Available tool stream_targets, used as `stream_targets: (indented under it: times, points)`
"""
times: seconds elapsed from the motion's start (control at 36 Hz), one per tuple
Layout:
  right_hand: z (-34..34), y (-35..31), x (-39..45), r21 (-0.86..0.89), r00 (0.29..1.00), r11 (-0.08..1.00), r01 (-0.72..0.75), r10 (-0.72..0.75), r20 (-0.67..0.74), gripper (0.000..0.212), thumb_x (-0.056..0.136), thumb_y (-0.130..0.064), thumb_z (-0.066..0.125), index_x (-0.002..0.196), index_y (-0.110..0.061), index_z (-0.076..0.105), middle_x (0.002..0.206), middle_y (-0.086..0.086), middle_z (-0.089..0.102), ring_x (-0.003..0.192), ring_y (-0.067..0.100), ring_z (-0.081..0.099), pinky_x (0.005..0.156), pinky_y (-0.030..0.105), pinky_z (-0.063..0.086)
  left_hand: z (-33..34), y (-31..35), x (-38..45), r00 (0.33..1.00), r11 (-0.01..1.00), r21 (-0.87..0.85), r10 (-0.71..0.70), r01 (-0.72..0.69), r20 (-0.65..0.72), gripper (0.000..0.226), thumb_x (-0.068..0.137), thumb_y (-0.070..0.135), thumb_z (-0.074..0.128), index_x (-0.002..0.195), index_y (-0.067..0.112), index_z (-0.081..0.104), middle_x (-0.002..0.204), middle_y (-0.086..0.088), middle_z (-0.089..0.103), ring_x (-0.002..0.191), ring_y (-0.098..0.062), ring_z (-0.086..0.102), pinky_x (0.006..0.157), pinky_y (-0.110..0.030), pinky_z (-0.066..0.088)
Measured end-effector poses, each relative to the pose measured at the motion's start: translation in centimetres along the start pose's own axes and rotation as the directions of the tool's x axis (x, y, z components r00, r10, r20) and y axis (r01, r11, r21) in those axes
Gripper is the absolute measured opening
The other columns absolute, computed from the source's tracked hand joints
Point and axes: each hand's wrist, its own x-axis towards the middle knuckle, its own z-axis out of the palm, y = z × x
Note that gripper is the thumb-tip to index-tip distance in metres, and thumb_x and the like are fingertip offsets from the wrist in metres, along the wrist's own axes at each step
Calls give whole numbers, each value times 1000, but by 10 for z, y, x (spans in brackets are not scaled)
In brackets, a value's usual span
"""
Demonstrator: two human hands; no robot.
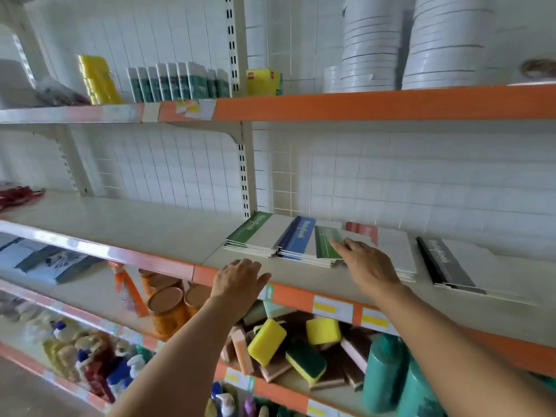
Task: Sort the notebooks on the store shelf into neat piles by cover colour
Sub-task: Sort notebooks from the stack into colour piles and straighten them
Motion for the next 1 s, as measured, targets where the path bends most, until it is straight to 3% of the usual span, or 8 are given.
stream_targets:
  times: [0.28,0.5,0.64,0.75,1.0]
  points:
    - [3,-52,61,25,992,994,108,-107,-60,73,92,7,33,153,-25,11,150,9,32,128,27,45,94,37,48,9,-42,33,999,999,26,-29,30,-31,45,99,52,32,128,26,54,130,5,54,122,-18,49,96,-32,40]
    - [3,-95,107,19,989,989,144,-144,-43,71,94,5,34,153,-25,10,155,10,25,133,28,39,94,39,45,18,-90,66,998,999,-1,-35,35,-52,44,99,51,33,127,25,55,132,5,54,122,-19,50,99,-32,40]
    - [7,-123,138,56,995,994,93,-91,-30,77,91,11,38,153,-26,11,157,11,22,134,28,39,96,38,46,24,-124,93,997,999,5,41,-41,-60,45,99,51,32,130,26,53,130,5,55,121,-17,50,97,-30,39]
    - [15,-145,159,86,1000,996,25,-24,-13,75,91,8,40,153,-24,13,149,12,34,125,29,47,88,37,49,28,-148,127,993,994,28,105,-104,-49,45,99,52,32,125,25,57,128,5,57,120,-17,51,95,-30,40]
    - [24,-184,179,121,995,989,-84,76,69,77,90,10,43,153,-24,14,150,11,35,127,29,45,98,37,45,40,-180,179,964,965,0,264,-264,-40,47,99,52,30,126,24,56,131,5,55,121,-15,50,98,-31,41]
